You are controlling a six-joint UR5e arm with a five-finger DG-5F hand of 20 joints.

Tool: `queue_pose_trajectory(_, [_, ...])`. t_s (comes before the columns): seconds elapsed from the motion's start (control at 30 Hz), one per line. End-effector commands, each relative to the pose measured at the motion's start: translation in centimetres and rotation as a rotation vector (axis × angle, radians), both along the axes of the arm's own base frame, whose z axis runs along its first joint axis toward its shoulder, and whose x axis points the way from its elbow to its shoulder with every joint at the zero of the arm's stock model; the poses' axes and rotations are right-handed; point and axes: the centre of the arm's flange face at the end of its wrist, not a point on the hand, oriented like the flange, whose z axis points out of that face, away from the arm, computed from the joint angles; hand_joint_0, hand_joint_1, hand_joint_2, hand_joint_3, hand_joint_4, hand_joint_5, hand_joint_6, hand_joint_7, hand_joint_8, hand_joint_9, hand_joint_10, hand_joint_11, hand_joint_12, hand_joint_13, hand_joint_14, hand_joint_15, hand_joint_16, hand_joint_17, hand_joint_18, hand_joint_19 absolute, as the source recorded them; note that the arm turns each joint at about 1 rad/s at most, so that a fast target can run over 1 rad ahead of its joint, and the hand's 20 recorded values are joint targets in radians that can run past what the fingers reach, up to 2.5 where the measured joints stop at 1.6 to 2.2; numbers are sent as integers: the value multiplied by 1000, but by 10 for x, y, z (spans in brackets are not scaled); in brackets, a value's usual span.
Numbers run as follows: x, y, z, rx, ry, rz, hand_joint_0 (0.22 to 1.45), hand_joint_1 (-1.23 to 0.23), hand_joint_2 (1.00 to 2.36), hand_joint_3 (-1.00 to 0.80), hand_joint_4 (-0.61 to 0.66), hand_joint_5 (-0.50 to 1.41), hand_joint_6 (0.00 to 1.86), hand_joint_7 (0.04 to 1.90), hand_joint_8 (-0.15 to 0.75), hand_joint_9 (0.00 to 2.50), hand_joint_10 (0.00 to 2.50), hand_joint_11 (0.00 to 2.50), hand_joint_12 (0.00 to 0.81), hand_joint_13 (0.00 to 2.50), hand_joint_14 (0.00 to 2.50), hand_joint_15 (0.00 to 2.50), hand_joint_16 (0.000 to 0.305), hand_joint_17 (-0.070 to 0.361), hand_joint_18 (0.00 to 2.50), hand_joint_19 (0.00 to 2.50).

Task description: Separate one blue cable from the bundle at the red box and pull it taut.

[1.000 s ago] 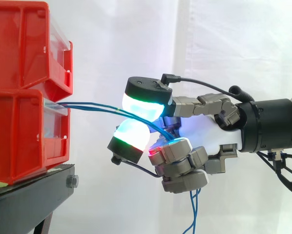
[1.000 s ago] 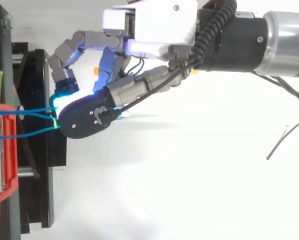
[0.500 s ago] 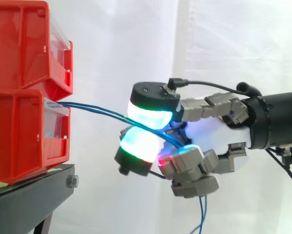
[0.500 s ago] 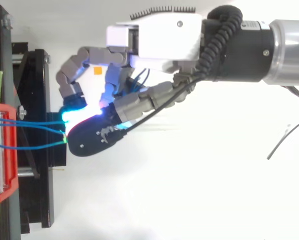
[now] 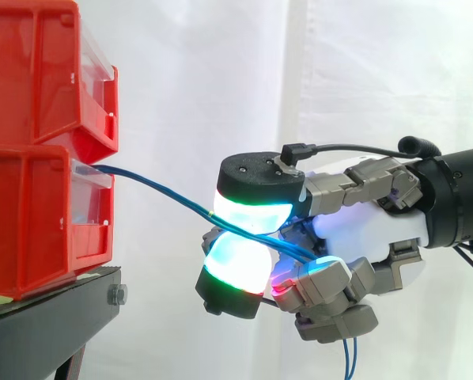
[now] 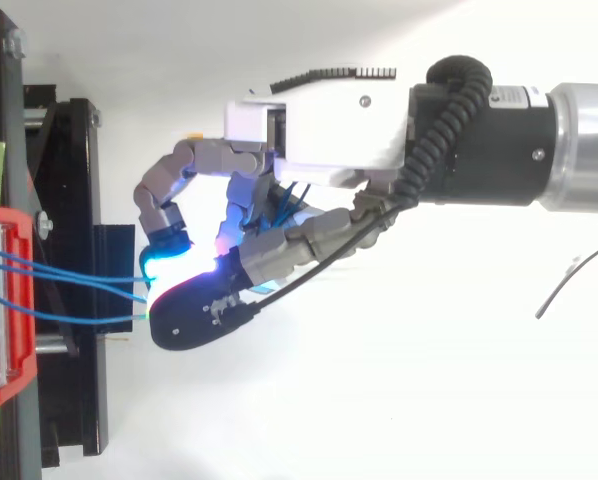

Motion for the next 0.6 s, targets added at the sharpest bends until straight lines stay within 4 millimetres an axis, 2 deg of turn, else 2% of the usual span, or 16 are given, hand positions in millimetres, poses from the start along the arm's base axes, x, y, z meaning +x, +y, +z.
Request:
queue_pose_trajectory(0.0, [0,5,3,-3,-1,-5,651,-772,1024,-68,-21,-166,900,1253,292,1288,8,1720,361,933,1306,1623,38,86,1058,1624])
queue_pose_trajectory(0.17, [-8,14,10,-13,10,-18,651,-772,1024,-68,-21,-166,901,1252,286,1287,8,1722,361,930,1309,1632,38,85,1057,1625])
queue_pose_trajectory(0.37, [-25,23,0,-25,42,-60,654,-777,1023,-75,-21,-166,901,1246,291,1286,8,1718,361,927,1312,1635,38,85,1054,1626])
queue_pose_trajectory(0.57, [-23,30,4,-4,15,-64,666,-831,1024,-84,-35,-167,900,1251,289,1283,8,1733,363,925,1304,1642,38,85,1048,1629])
